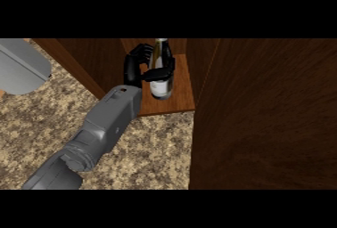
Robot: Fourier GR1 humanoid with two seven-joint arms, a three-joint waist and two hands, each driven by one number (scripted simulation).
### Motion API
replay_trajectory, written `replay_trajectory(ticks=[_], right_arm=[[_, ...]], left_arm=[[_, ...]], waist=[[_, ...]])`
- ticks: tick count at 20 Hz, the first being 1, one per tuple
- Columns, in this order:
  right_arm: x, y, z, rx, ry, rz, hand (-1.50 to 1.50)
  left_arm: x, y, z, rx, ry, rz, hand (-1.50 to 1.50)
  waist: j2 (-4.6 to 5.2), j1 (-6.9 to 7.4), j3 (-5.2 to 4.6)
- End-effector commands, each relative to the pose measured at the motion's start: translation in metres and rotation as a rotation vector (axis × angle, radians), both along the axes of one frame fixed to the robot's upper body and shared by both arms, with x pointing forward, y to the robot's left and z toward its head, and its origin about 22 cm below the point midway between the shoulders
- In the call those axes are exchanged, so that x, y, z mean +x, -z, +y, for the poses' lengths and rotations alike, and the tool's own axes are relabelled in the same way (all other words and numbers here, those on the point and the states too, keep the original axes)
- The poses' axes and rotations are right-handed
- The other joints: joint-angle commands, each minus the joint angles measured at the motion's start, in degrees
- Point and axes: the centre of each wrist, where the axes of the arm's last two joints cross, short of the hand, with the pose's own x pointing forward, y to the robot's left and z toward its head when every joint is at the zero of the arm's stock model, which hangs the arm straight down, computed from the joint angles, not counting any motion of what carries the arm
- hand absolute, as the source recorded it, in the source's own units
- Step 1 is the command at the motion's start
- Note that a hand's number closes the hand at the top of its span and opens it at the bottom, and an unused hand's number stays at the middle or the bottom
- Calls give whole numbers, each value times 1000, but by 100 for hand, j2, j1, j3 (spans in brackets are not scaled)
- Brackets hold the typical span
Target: Pick up the wine, place it into the cabinet and close the cabinet
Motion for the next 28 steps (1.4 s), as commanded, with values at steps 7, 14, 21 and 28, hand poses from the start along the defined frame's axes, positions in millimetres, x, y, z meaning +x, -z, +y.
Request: replay_trajectory(ticks=[7, 14, 21, 28], right_arm=[[6, -3, 2, -14, -7, -7, -150], [0, 2, 0, -8, -5, -17, -150], [0, -3, 5, 1, 4, -8, -150], [-2, -3, 11, -16, -16, -31, -150]], left_arm=[[7, -8, 17, 84, -72, -10, 150], [10, -12, 24, 151, -124, 12, -150], [5, -1, 28, 176, -143, 52, -150], [4, -1, 23, 143, -140, 13, -150]], waist=[[47, 12, -5], [57, -113, 5], [30, -21, -4], [44, -45, -9]])
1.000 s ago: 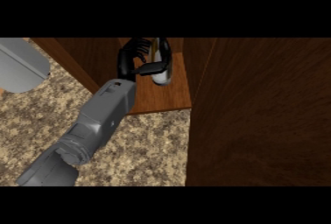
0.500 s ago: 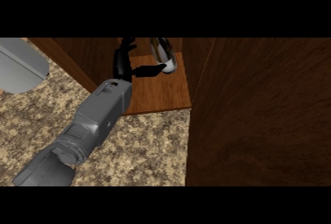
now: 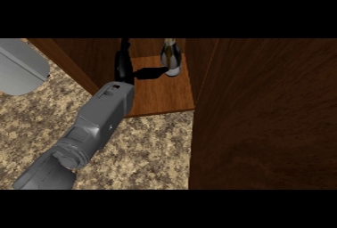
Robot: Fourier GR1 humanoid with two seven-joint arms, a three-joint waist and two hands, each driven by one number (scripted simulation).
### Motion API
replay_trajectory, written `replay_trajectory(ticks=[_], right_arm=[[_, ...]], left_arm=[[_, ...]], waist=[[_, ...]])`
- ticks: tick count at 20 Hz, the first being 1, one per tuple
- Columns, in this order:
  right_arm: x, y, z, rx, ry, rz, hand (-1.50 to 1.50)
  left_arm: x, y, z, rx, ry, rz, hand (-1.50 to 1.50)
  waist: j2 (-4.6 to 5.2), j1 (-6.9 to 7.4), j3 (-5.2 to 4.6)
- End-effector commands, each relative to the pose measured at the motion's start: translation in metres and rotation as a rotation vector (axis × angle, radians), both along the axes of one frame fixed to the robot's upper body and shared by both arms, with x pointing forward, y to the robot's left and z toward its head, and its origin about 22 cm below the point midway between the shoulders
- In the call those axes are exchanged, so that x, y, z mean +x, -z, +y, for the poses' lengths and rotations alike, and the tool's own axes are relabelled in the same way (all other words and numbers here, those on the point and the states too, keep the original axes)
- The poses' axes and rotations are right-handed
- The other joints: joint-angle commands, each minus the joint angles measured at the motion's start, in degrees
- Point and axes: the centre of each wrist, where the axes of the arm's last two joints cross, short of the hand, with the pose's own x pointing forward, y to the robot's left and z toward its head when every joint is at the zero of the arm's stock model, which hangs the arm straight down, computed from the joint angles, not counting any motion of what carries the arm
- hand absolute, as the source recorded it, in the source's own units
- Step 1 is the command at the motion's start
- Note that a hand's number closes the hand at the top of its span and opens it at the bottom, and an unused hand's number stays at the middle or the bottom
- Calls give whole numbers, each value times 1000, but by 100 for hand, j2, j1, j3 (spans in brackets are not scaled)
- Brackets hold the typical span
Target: Pick up the wine, place it into the cabinet and close the cabinet
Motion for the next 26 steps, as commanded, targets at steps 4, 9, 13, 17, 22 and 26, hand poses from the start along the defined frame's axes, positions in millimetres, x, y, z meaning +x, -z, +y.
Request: replay_trajectory(ticks=[4, 9, 13, 17, 22, 26], right_arm=[[-3, -4, 5, 5, 7, -1, -150], [2, 0, 2, -7, 6, 4, -150], [-4, 1, 3, 10, 2, 1, -150], [1, 2, 1, 22, -7, 14, -150], [11, 1, 1, -6, 5, 5, -150], [-3, -7, 11, 6, 8, 13, -150]], left_arm=[[-7, 14, 1, -3, 62, -27, -150], [-4, 7, -1, -57, 102, -54, -150], [-1, -10, -36, -96, 114, -72, -150], [-10, 6, -33, -126, 150, -123, -150], [-14, 7, -39, -198, 184, -183, -150], [-22, 5, -52, -206, 217, -216, -150]], waist=[[-30, 82, -12], [-42, 141, -8], [-88, 135, -2], [-104, 172, -2], [-109, 160, -1], [-198, 195, 1]])
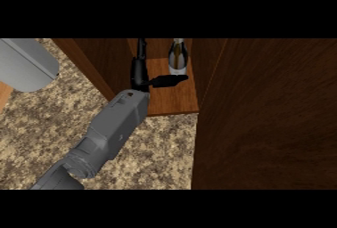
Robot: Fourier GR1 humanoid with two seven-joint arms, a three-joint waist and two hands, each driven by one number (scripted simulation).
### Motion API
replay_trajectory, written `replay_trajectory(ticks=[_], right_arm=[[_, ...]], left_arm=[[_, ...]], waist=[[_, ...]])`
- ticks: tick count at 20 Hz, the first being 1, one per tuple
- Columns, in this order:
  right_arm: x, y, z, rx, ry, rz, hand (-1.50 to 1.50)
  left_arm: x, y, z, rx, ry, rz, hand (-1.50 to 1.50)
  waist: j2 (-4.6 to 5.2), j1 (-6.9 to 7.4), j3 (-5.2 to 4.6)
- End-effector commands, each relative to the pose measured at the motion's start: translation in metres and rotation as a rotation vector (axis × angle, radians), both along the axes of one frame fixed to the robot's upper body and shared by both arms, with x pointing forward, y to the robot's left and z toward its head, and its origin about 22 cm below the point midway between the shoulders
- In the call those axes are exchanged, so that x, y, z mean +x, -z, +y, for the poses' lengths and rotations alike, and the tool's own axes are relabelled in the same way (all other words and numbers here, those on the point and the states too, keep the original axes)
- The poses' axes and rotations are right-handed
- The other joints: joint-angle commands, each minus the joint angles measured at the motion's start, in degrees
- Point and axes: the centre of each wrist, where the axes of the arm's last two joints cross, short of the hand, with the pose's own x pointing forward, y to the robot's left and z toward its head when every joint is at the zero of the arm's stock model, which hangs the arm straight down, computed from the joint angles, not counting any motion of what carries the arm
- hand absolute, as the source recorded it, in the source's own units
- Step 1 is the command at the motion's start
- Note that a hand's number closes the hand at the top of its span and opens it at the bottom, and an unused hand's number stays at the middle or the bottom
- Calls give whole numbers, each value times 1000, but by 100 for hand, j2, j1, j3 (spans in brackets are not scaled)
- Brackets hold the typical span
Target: Pick up the wine, place it into the cabinet and close the cabinet
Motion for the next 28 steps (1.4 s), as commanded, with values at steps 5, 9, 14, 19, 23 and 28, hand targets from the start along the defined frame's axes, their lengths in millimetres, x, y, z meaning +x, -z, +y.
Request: replay_trajectory(ticks=[5, 9, 14, 19, 23, 28], right_arm=[[-10, 2, -5, -15, 3, 23, -150], [-16, 0, -8, -16, 70, 0, -150], [-24, 2, -7, -26, 73, 34, -150], [-37, -5, -11, -27, 109, 14, -150], [-46, -10, -14, -34, 109, 18, -150], [-43, 5, -16, -32, 128, 25, -150]], left_arm=[[-35, 13, -26, -66, 56, -22, -150], [-59, 11, -42, -112, 89, -8, -150], [-99, 15, -55, -159, 112, -22, -150], [-144, 23, -60, -241, 205, -14, -150], [-168, 0, -44, -240, 228, -32, -150], [-219, 19, -1, -254, 220, -13, -150]], waist=[[-97, 183, 6], [-143, 395, 8], [-149, 441, 8], [-159, 471, 7], [-168, 478, 8], [-151, 478, 8]])
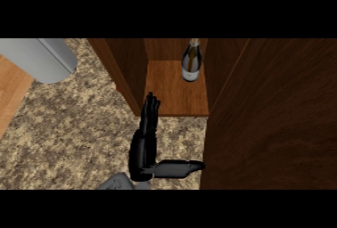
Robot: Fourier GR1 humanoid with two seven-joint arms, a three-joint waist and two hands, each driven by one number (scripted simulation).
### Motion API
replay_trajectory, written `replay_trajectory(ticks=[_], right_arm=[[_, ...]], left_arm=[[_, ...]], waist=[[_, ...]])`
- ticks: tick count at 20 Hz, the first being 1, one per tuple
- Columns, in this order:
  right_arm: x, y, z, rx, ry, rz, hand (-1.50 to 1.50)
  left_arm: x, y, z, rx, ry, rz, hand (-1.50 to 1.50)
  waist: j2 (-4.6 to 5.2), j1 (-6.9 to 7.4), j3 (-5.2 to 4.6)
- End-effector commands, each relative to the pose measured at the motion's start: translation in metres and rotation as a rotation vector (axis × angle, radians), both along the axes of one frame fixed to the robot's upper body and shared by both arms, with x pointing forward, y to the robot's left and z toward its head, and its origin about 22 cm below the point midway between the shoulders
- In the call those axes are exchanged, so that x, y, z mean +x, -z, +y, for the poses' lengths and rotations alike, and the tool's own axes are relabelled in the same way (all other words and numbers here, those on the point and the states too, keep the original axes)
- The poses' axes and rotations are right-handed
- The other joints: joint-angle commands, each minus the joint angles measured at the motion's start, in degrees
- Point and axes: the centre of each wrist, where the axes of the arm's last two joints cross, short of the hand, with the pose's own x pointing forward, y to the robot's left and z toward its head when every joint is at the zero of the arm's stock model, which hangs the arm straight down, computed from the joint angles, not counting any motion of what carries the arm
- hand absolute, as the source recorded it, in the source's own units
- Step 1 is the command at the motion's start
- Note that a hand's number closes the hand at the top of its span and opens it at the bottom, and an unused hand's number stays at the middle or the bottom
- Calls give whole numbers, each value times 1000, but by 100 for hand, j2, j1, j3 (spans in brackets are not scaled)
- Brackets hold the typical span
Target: Pick up the wine, place it into the cabinet and close the cabinet
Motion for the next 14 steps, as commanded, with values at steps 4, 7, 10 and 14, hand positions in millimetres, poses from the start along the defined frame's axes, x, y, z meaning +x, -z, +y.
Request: replay_trajectory(ticks=[4, 7, 10, 14], right_arm=[[-12, -9, -11, -53, 16, 7, -150], [-5, -2, -8, -115, -24, 3, -150], [-9, -2, -28, -214, -94, 57, 150], [-16, -3, -26, -314, -239, 24, 150]], left_arm=[[-66, -8, 40, 3, -10, 16, 150], [-72, -5, 59, 20, 1, 38, 150], [-88, -12, 72, 63, 44, 50, 150], [-83, -13, 118, 112, 24, 38, 150]], waist=[[8, -6, 1], [19, -6, -1], [9, -20, 4], [10, -26, 2]])
